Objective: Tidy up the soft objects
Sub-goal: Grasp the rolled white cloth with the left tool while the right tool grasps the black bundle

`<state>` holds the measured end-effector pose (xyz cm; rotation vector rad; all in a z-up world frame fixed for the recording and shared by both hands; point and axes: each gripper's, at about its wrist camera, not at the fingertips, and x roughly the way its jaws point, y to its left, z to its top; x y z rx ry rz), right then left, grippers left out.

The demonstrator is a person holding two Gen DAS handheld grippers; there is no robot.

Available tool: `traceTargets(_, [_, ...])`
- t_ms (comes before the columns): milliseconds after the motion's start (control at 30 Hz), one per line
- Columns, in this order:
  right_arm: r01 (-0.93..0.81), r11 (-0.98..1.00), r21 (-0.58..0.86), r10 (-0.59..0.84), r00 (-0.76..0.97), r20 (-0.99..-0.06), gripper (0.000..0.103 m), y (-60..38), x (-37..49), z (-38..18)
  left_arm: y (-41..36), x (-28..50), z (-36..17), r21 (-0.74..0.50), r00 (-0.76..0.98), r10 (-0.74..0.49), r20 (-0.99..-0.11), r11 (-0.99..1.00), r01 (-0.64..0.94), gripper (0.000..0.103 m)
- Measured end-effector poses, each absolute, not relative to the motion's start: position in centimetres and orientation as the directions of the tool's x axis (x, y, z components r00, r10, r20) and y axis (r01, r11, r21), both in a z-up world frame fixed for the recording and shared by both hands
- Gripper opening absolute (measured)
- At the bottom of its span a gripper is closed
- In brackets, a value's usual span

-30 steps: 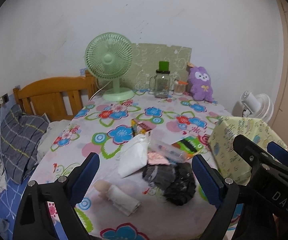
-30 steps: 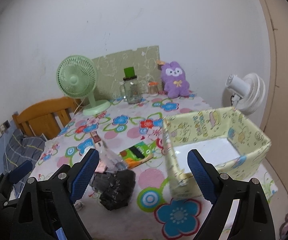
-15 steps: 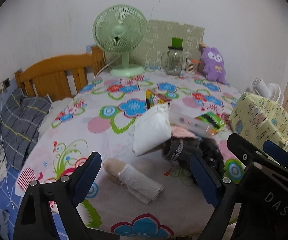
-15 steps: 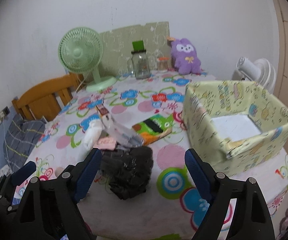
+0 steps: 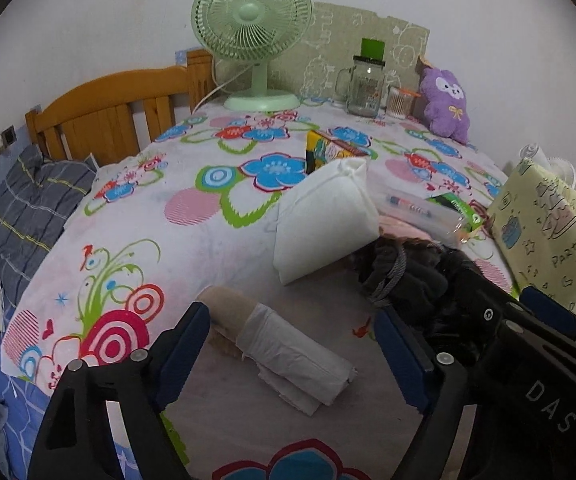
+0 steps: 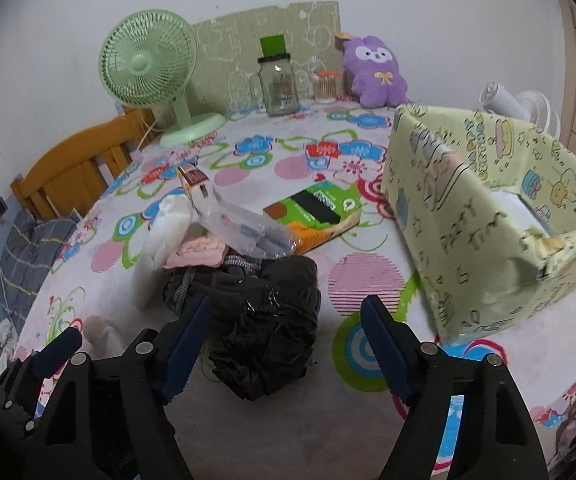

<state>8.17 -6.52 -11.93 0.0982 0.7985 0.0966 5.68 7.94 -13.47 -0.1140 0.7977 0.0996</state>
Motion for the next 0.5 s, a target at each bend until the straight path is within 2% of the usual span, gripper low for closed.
traceTargets(67, [-0.051, 0.991, 0.122, 0.124, 0.680, -0.723, 0.075, -6.4, 8.5, -12.4, 7.9, 6.0, -13.8, -0.057, 0.686, 0.051, -0.726, 0.989, -0.134, 0.081])
traceTargets(167, [-0.045, 0.991, 0.123, 0.123, 0.647, -0.753, 0.062, -6.2, 9.2, -13.3, 7.8, 6.3, -14.3, -0.063, 0.672, 0.044, -0.740, 0.989, -0.133, 0.072])
traceTargets(267, [-0.040, 0.988, 0.147, 0.139, 0.631, -0.763, 0.060, -6.4, 9.5, -13.6, 7.7, 6.6, -14.7, -0.058, 0.664, 0.049, -0.746, 0.989, -0.138, 0.062])
traceTargets(333, [-0.047, 0.989, 0.142, 0.140, 0.629, -0.765, 0.057, -6.2, 9.6, -13.7, 7.5, 6.7, -14.6, -0.048, 0.665, 0.057, -0.745, 0.989, -0.139, 0.050])
traceTargets(467, [-0.057, 0.990, 0.132, 0.139, 0.627, -0.767, 0.051, -5.8, 9.6, -13.7, 7.4, 6.9, -14.6, -0.043, 0.668, 0.056, -0.742, 0.990, -0.131, 0.036])
traceTargets(500, [-0.059, 0.990, 0.131, 0.139, 0.626, -0.767, 0.050, -5.6, 9.7, -13.7, 7.3, 6.9, -14.6, -0.049, 0.669, 0.050, -0.742, 0.991, -0.128, 0.030])
